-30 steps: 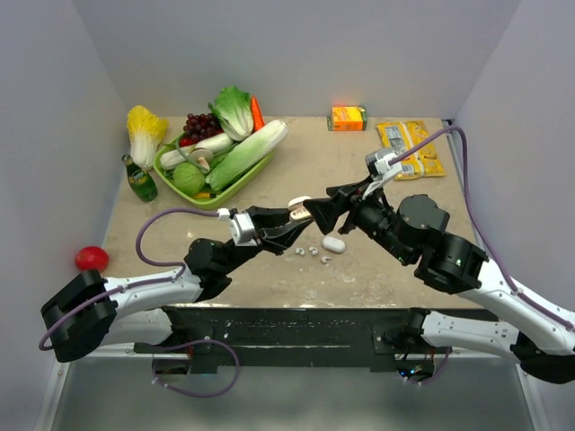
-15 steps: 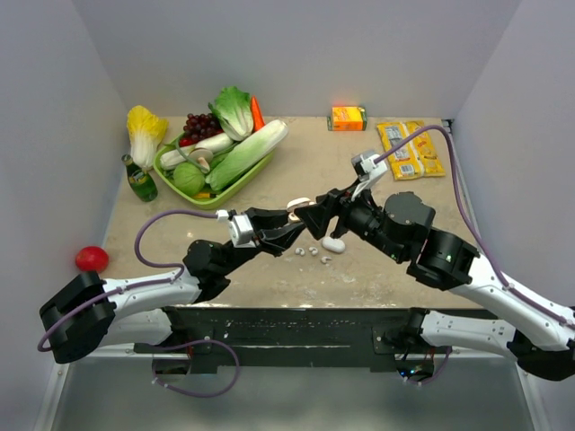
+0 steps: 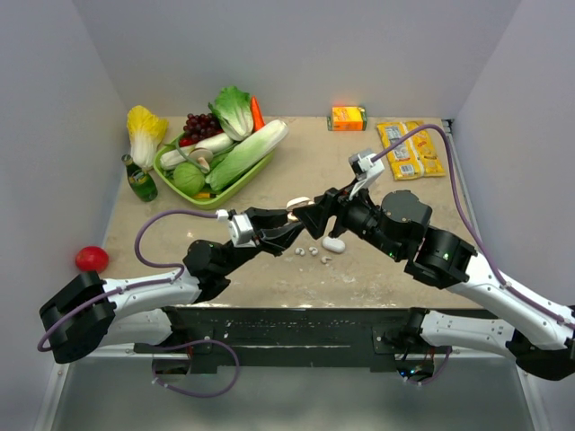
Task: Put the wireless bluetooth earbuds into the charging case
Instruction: Place the earbud in the charging case.
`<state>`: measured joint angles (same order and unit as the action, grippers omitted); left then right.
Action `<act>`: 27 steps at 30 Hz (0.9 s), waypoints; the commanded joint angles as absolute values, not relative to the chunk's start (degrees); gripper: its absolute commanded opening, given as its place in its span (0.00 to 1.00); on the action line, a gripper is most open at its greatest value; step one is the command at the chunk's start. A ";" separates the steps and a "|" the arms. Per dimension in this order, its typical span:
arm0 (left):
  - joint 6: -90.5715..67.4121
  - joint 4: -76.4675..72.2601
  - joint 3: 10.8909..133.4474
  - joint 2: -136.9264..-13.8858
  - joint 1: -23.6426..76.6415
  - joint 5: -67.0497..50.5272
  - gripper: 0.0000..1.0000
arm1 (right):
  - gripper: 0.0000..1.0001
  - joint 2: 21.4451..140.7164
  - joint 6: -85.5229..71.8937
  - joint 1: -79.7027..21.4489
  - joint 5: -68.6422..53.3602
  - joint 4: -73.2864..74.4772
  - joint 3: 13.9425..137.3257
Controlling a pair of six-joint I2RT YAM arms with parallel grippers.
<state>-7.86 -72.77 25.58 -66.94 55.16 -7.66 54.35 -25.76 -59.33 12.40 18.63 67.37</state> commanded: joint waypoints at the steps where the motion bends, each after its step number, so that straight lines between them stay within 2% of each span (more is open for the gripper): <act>1: -6.24 -100.90 26.02 -66.71 54.84 -5.98 0.00 | 0.67 53.88 -27.51 -59.59 9.76 18.19 67.33; 27: -5.27 -100.64 26.28 -67.59 54.58 -4.92 0.00 | 0.66 53.44 -29.79 -59.50 6.95 16.79 65.92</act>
